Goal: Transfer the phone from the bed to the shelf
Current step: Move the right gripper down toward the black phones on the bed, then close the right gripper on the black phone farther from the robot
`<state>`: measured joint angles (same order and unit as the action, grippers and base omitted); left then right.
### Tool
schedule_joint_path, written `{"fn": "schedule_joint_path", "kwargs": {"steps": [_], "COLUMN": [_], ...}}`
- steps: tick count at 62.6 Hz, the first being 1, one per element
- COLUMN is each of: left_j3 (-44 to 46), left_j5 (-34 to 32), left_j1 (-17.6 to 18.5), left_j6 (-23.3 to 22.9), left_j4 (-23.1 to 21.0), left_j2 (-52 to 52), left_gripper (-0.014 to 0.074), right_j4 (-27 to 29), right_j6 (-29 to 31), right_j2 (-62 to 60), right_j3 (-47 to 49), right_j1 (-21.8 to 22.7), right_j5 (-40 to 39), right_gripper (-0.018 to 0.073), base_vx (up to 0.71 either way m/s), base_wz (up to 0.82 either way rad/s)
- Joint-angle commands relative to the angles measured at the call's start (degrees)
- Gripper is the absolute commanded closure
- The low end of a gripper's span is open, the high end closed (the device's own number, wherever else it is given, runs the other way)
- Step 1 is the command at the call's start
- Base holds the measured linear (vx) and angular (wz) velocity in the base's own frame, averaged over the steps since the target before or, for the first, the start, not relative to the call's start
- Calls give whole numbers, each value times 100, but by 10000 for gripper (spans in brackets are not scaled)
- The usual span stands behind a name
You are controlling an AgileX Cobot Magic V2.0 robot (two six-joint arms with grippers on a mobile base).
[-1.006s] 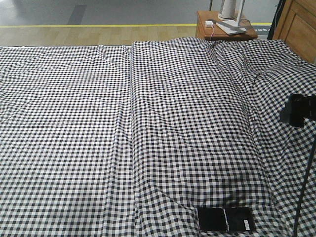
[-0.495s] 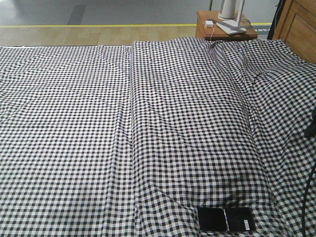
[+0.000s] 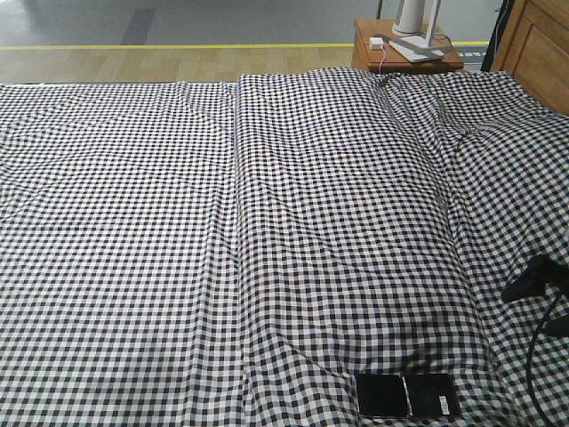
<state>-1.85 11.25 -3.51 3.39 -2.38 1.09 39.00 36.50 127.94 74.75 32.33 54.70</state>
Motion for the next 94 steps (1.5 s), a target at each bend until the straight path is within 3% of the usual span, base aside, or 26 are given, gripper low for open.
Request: {"fn": "schedule_joint_path", "kwargs": {"steps": [1, 21, 43, 79, 94], "left_j3": [-41, -41, -41, -41, -41], "left_j5": [-399, -399, -399, -399, -399], "left_j1": [-2, -2, -2, -2, -2], "left_j6": [0, 0, 0, 0, 0], "left_j4": [-53, -53, -53, -53, -53], "left_j2": [48, 48, 48, 48, 48], "left_gripper": [595, 595, 595, 595, 595], "right_j4": [430, 1557, 1884, 2054, 2172], "right_j6": [426, 2056, 3082, 3680, 3445], "right_j2": [28, 1129, 1938, 2559, 2851], "right_j3": [143, 143, 137, 169, 549], "right_j1": [12, 12, 12, 12, 12], "right_j5": [193, 672, 1105, 715, 885], "right_gripper": [-74, -66, -51, -36, -36], "base_vx": [0, 0, 0, 0, 0], "base_wz": [0, 0, 0, 0, 0]}}
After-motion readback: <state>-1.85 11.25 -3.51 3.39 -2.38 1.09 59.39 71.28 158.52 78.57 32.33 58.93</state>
